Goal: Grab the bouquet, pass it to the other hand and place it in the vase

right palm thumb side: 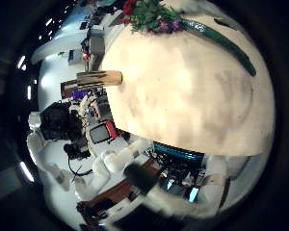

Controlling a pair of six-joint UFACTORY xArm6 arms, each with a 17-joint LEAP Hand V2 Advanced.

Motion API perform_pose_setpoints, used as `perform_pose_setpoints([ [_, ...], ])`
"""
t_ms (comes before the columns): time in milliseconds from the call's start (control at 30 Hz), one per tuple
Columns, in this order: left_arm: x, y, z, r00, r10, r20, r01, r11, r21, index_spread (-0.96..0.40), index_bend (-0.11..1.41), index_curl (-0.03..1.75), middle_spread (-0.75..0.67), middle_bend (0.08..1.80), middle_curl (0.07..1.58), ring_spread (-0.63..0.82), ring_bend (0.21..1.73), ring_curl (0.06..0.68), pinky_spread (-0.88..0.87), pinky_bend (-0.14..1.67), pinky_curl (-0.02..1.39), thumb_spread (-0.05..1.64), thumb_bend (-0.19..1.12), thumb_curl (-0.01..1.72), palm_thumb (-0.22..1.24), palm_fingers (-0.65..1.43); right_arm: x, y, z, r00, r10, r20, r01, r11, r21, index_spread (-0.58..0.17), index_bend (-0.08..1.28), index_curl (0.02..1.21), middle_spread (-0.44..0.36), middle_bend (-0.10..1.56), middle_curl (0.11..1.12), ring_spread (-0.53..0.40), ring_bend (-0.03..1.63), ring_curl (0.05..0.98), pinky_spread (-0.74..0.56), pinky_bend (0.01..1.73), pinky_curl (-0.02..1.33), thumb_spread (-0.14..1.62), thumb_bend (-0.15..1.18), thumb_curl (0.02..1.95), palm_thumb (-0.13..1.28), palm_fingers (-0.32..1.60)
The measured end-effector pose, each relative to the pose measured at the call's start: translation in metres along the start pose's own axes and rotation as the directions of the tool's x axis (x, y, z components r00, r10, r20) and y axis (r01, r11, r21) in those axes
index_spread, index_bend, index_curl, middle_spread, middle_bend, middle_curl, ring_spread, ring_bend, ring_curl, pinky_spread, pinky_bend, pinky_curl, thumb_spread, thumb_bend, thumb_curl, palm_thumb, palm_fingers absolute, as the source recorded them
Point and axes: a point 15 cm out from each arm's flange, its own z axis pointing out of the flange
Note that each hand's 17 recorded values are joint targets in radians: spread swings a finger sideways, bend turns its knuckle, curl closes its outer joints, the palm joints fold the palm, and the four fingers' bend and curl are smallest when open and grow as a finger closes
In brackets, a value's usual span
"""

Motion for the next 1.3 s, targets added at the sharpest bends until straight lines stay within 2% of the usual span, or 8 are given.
perform_pose_setpoints([
  [67, 0.000, -0.001, 0.000, 1.000, -0.001, -0.002, 0.001, 1.000, -0.002, 0.05, 0.17, 0.31, 0.45, 0.19, 0.29, 0.63, 0.40, 0.223, 0.66, 0.25, 0.32, 0.86, -0.03, 0.30, 0.23, 0.00, 0.003, -0.006, -0.005, 1.000, 0.008, 0.001, -0.008, 1.000, 0.005, -0.250, 0.28, 0.27, 0.119, 0.46, 0.21, 0.119, 0.56, 0.225, 0.34, 0.62, 0.25, 0.88, -0.04, 0.31, 0.22, -0.08],
  [300, 0.001, -0.002, -0.002, 1.000, -0.006, -0.002, 0.006, 1.000, -0.006, 0.06, 0.17, 0.31, 0.47, 0.19, 0.29, 0.63, 0.41, 0.223, 0.66, 0.25, 0.32, 0.85, -0.03, 0.31, 0.22, -0.01, 0.015, -0.018, 0.003, 0.999, 0.035, 0.008, -0.035, 0.999, -0.028, -0.279, 0.17, 0.28, 0.134, 0.27, 0.23, 0.190, 0.41, 0.197, 0.34, 0.50, 0.25, 0.85, -0.04, 0.31, 0.20, -0.03],
  [600, 0.002, -0.005, 0.001, 1.000, -0.015, -0.007, 0.015, 1.000, -0.013, 0.06, 0.17, 0.31, 0.47, 0.19, 0.28, 0.64, 0.41, 0.219, 0.66, 0.25, 0.32, 0.85, -0.03, 0.31, 0.22, -0.01, 0.031, -0.033, 0.004, 0.999, 0.049, 0.001, -0.049, 0.999, 0.015, -0.267, 0.14, 0.27, 0.103, 0.24, 0.27, 0.035, 0.42, 0.216, 0.33, 0.40, 0.25, 0.87, -0.02, 0.32, 0.24, 0.07],
  [633, 0.002, -0.006, 0.001, 1.000, -0.014, -0.006, 0.014, 1.000, -0.015, 0.06, 0.17, 0.31, 0.47, 0.19, 0.28, 0.64, 0.41, 0.219, 0.66, 0.25, 0.32, 0.85, -0.03, 0.31, 0.22, -0.01, 0.034, -0.038, 0.004, 0.999, 0.052, -0.007, -0.052, 0.998, 0.033, -0.250, 0.13, 0.26, 0.114, 0.24, 0.28, 0.070, 0.51, 0.238, 0.32, 0.37, 0.24, 0.89, -0.02, 0.33, 0.27, 0.13],
  [700, 0.002, -0.007, 0.001, 1.000, -0.014, -0.008, 0.014, 1.000, -0.018, 0.06, 0.17, 0.31, 0.47, 0.19, 0.28, 0.64, 0.41, 0.219, 0.66, 0.25, 0.32, 0.85, -0.03, 0.31, 0.22, -0.01, 0.039, -0.052, 0.001, 0.998, 0.062, -0.019, -0.060, 0.994, 0.090, -0.250, 0.22, 0.30, 0.107, 0.24, 0.29, 0.171, 0.30, 0.205, 0.32, 0.44, 0.27, 0.92, -0.01, 0.33, 0.33, 0.02],
  [833, 0.004, -0.009, 0.002, 1.000, -0.019, -0.008, 0.019, 1.000, -0.020, 0.06, 0.17, 0.31, 0.47, 0.19, 0.28, 0.65, 0.41, 0.220, 0.66, 0.25, 0.32, 0.85, -0.03, 0.31, 0.22, -0.01, 0.056, -0.086, -0.005, 0.996, 0.081, -0.046, -0.069, 0.971, 0.229, -0.220, 0.13, 0.27, 0.183, 0.34, 0.32, 0.101, 0.34, 0.200, 0.33, 0.36, 0.25, 0.96, -0.01, 0.34, 0.41, 0.17],
  [867, 0.005, -0.009, 0.002, 1.000, -0.018, -0.007, 0.018, 1.000, -0.022, 0.06, 0.17, 0.31, 0.47, 0.19, 0.28, 0.65, 0.41, 0.220, 0.66, 0.25, 0.32, 0.85, -0.03, 0.31, 0.22, -0.01, 0.064, -0.090, 0.003, 0.994, 0.096, -0.048, -0.082, 0.967, 0.240, -0.207, 0.13, 0.27, 0.103, 0.27, 0.31, 0.125, 0.35, 0.215, 0.32, 0.40, 0.27, 0.97, -0.01, 0.35, 0.44, 0.11],
  [1300, 0.010, -0.019, 0.007, 1.000, -0.021, -0.008, 0.020, 0.999, -0.043, 0.06, 0.16, 0.31, 0.48, 0.19, 0.28, 0.65, 0.40, 0.218, 0.66, 0.25, 0.32, 0.86, -0.03, 0.31, 0.22, -0.01, 0.128, -0.088, 0.090, 0.973, 0.228, -0.021, -0.224, 0.967, 0.118, -0.246, 0.13, 0.20, 0.183, 0.17, 0.28, 0.190, 0.42, 0.251, 0.33, 0.57, 0.32, 0.99, -0.03, 0.34, 0.49, -0.06],
])
